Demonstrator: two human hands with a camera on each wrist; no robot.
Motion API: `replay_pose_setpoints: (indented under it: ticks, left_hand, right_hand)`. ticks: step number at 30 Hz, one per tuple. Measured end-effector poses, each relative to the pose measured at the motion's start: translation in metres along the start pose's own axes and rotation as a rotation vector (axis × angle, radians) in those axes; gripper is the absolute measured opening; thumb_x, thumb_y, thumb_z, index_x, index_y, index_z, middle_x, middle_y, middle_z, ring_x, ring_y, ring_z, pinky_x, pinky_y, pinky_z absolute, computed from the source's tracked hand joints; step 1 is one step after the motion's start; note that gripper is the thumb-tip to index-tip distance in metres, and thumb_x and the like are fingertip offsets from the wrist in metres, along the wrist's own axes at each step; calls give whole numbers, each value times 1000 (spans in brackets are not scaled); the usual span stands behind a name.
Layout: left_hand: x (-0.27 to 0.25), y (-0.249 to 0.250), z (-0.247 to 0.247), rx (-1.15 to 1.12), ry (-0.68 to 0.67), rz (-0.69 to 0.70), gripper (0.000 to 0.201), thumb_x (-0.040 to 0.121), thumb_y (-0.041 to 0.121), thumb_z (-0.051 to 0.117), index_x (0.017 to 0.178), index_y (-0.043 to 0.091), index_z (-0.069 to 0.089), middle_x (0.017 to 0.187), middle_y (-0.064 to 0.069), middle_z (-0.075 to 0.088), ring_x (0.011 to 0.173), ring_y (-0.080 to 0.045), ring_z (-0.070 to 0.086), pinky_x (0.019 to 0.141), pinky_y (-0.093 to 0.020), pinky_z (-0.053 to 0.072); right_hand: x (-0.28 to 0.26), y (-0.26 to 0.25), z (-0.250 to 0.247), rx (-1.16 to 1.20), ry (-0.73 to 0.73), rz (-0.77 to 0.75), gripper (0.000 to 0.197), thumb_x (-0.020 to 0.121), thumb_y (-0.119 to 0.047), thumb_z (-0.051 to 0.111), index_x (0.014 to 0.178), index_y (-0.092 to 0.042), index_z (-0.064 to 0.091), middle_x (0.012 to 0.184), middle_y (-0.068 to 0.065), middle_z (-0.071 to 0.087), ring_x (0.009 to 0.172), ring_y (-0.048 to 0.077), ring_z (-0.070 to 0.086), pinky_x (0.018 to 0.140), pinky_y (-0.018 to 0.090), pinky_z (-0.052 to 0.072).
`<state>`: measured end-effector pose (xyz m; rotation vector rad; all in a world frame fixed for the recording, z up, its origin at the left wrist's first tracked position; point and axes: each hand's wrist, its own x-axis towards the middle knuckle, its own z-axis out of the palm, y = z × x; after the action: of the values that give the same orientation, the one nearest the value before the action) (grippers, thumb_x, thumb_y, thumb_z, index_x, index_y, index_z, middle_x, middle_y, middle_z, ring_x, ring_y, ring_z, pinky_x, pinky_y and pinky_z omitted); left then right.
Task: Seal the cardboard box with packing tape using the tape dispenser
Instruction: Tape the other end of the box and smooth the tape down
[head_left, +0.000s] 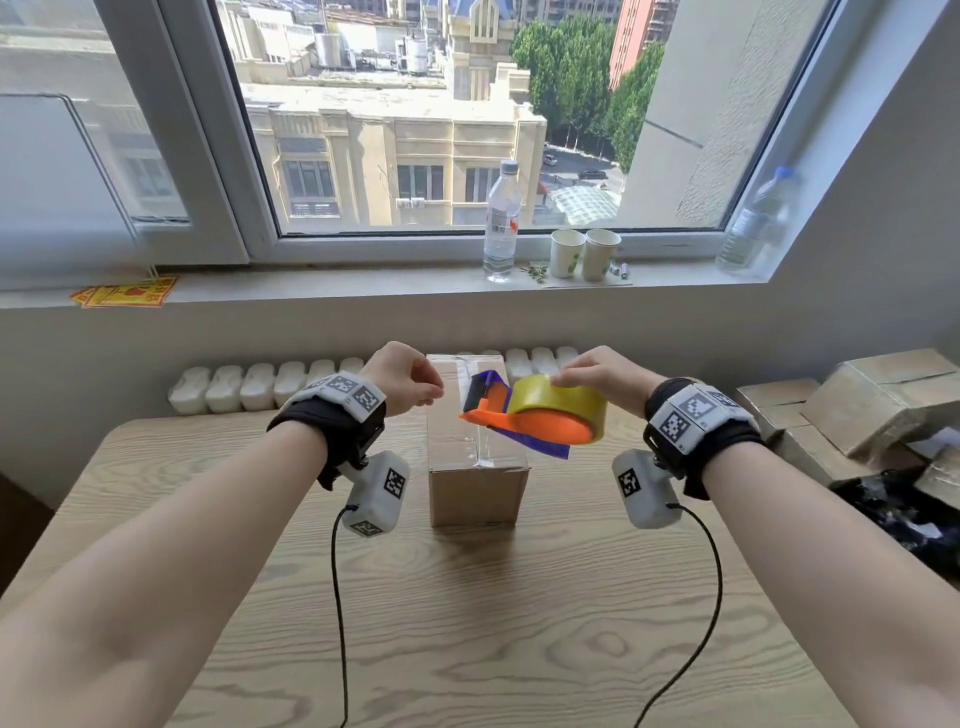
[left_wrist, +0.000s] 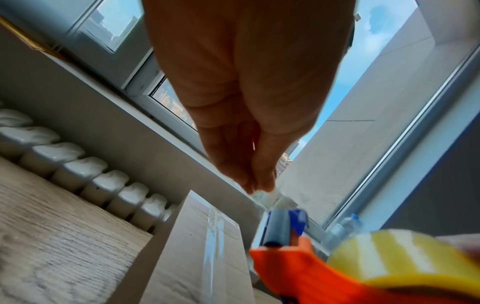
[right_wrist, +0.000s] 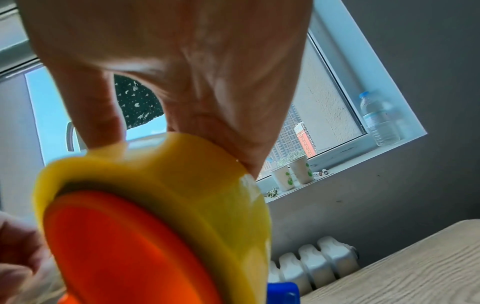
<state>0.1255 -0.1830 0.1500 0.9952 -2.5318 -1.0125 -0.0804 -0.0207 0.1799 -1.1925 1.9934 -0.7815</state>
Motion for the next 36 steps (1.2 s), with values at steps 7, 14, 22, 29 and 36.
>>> replay_pose_setpoints:
  ticks: [7, 14, 22, 29, 36]
  left_hand:
    - [1, -5, 0, -20, -12, -16, 4, 79, 8, 69, 77, 6, 71, 62, 1, 66, 53, -1, 60, 66, -23, 54]
    - [4, -12, 0, -48, -20, -29, 10, 79, 6, 69, 70, 9, 70, 63, 0, 66, 58, -9, 62, 65, -23, 54]
    - [-4, -38, 23, -6, -140, -185, 6, 80, 7, 68, 79, 2, 71, 65, -4, 66, 64, -14, 63, 77, -31, 56]
    - [-9, -61, 46, -70, -169, -329, 22, 78, 26, 71, 69, 6, 70, 65, -6, 65, 58, -12, 59, 58, -22, 52]
    - [-8, -70, 62, -22, -149, -383, 34, 76, 38, 72, 56, 11, 63, 54, 0, 59, 50, -10, 51, 49, -22, 40]
  right_hand:
    - [2, 18, -10, -198, 66, 43, 39, 77, -48, 68, 67, -10, 64, 67, 1, 53, 66, 17, 50, 60, 29, 36]
    - [6, 29, -25, -364, 119, 146, 51, 74, -55, 67, 69, -5, 64, 69, 8, 54, 65, 20, 50, 58, 30, 36]
    - [0, 46, -9, -565, 46, 332, 60, 70, -66, 63, 58, -8, 57, 69, 18, 59, 55, 24, 48, 48, 29, 27]
    - [26, 78, 22, -552, -59, 383, 53, 66, -63, 69, 52, -15, 49, 54, 2, 50, 52, 18, 46, 51, 29, 31]
    - [45, 93, 27, -585, -127, 377, 56, 62, -69, 66, 59, -15, 55, 59, 3, 54, 56, 21, 49, 56, 29, 34]
